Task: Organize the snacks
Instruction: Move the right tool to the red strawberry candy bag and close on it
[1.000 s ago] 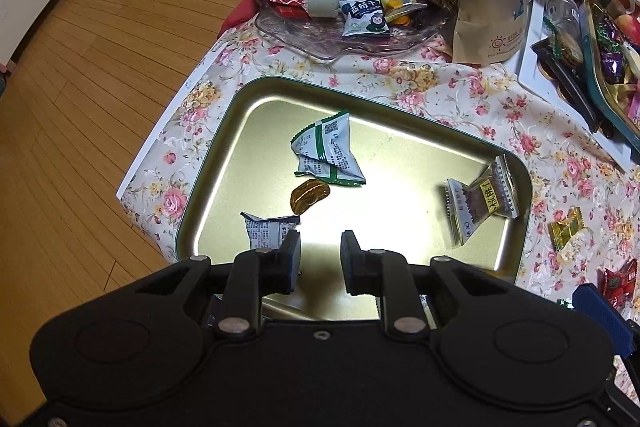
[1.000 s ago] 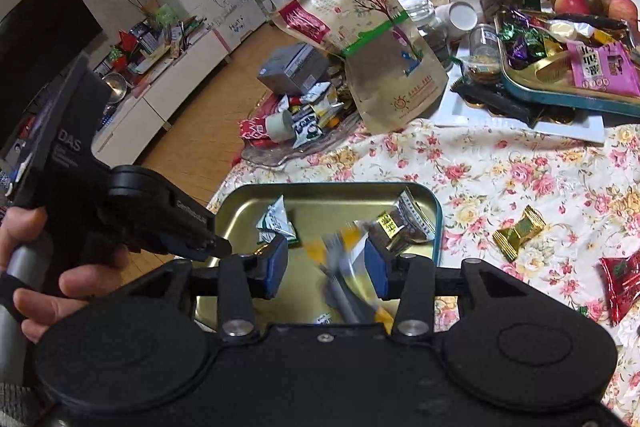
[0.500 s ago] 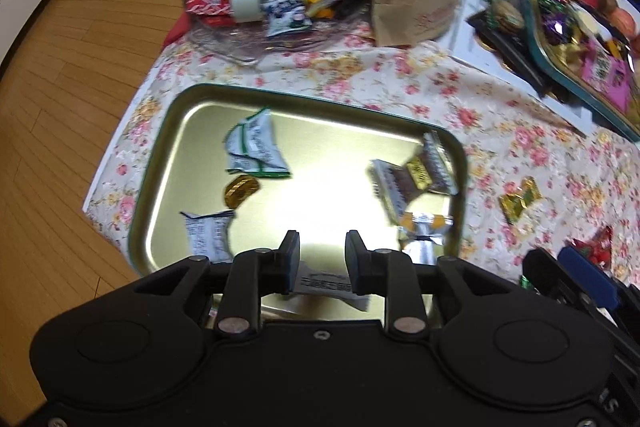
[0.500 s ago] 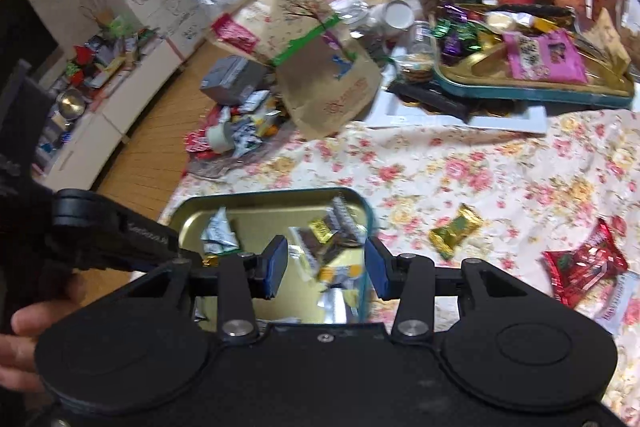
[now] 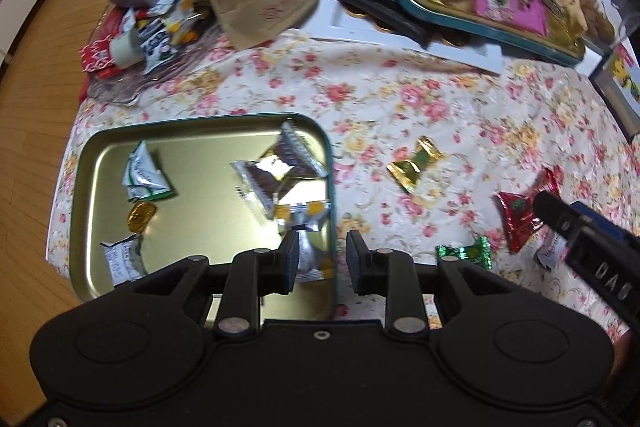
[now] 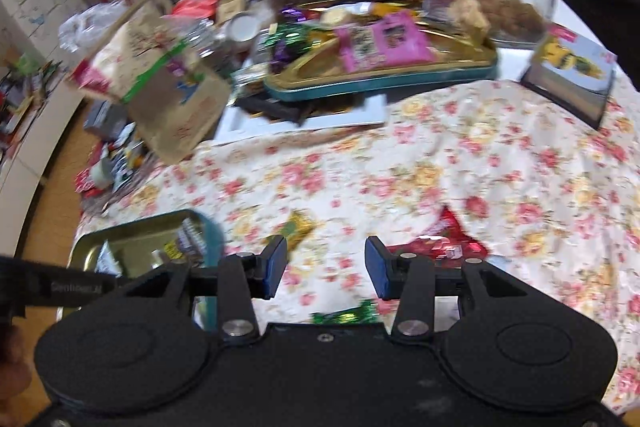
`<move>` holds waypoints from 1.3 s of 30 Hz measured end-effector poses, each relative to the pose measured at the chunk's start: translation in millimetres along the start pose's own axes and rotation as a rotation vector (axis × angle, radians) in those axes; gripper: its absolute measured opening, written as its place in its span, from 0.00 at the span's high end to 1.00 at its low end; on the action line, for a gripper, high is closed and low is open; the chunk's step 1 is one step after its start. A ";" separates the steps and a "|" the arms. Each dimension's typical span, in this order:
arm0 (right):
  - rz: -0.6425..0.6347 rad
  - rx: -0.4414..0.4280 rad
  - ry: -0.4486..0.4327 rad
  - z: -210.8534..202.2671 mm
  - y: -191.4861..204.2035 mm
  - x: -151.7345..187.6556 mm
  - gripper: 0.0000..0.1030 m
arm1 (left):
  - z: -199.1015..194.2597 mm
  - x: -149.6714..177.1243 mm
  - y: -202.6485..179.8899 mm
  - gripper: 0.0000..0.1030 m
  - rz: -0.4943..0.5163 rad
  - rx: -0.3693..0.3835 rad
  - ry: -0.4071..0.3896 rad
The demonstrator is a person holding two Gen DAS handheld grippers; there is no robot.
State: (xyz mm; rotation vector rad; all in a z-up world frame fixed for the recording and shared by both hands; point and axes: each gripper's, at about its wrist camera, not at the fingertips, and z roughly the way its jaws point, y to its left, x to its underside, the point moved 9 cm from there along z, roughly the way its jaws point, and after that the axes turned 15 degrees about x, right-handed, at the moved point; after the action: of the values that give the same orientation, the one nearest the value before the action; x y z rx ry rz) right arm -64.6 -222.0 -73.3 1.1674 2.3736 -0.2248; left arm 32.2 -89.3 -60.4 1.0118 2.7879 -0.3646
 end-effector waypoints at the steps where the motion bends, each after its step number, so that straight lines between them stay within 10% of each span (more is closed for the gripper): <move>1: 0.021 0.010 0.003 1.3 -9.7 -2.3 0.55 | 2.1 0.0 -4.7 0.65 0.008 0.000 0.004; 17: 0.251 0.192 0.148 40.9 -130.0 8.8 0.55 | 28.9 4.0 -57.8 0.65 0.073 0.029 0.075; 32: 0.264 -0.001 0.211 52.2 -75.5 13.6 0.54 | 24.2 0.8 -54.3 0.65 0.024 0.059 0.075; 39: 0.296 0.067 0.240 75.4 -65.1 12.3 0.54 | 16.5 -0.4 -47.7 0.65 -0.009 0.093 0.073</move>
State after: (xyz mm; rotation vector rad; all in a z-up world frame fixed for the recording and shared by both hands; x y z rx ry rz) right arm -95.5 -280.1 -149.0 1.6383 2.3667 -0.0669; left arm 2.6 -129.5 -67.8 1.0532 2.8649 -0.4717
